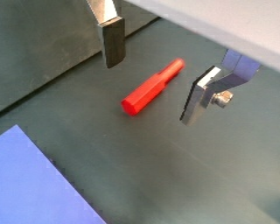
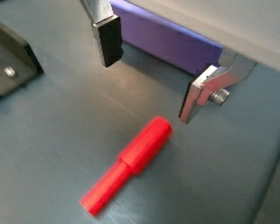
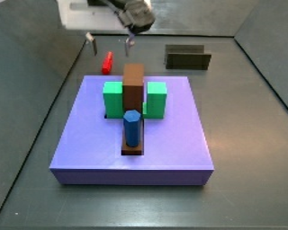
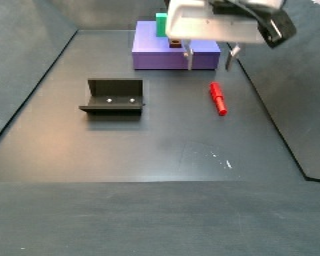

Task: Pick up the red object. Move up. Place the red object on the fixture. Regrasp the red object. Move to above the board. Insert the red object.
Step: Pick up the red object.

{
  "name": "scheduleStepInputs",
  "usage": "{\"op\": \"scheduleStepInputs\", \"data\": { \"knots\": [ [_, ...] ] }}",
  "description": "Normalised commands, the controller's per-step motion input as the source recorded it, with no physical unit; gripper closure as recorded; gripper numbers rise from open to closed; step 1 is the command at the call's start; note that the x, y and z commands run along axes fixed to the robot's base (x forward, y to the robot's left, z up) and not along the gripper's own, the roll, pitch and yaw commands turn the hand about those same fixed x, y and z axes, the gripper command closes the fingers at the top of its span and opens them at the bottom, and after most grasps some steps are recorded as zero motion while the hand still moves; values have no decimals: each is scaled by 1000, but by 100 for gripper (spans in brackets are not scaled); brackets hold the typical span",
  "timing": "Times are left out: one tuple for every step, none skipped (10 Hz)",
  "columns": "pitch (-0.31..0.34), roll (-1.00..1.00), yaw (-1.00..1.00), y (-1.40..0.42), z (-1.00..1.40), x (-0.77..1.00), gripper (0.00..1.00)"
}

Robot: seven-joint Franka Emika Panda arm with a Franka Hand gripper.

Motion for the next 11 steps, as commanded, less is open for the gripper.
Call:
{"op": "scheduleStepInputs", "data": {
  "knots": [
    [-243,37,260,63,-520,-246,0],
    [-246,60,326,77,-466,-174,0],
    [-209,56,294,57,-349,-77,0],
    [-86,60,86,0,-237,66,0],
    [-46,63,0,0,-197,209,0],
    [0,57,-126,0,-177,109,0],
    [0,34,-171,49,-106,54,0],
    [0,33,-137,91,-89,0,0],
    [0,39,-71,129,-114,-3,0],
    [0,30,-43,146,-94,-37,0],
    [-1,19,-11,134,-114,-69,0]
  ]
}}
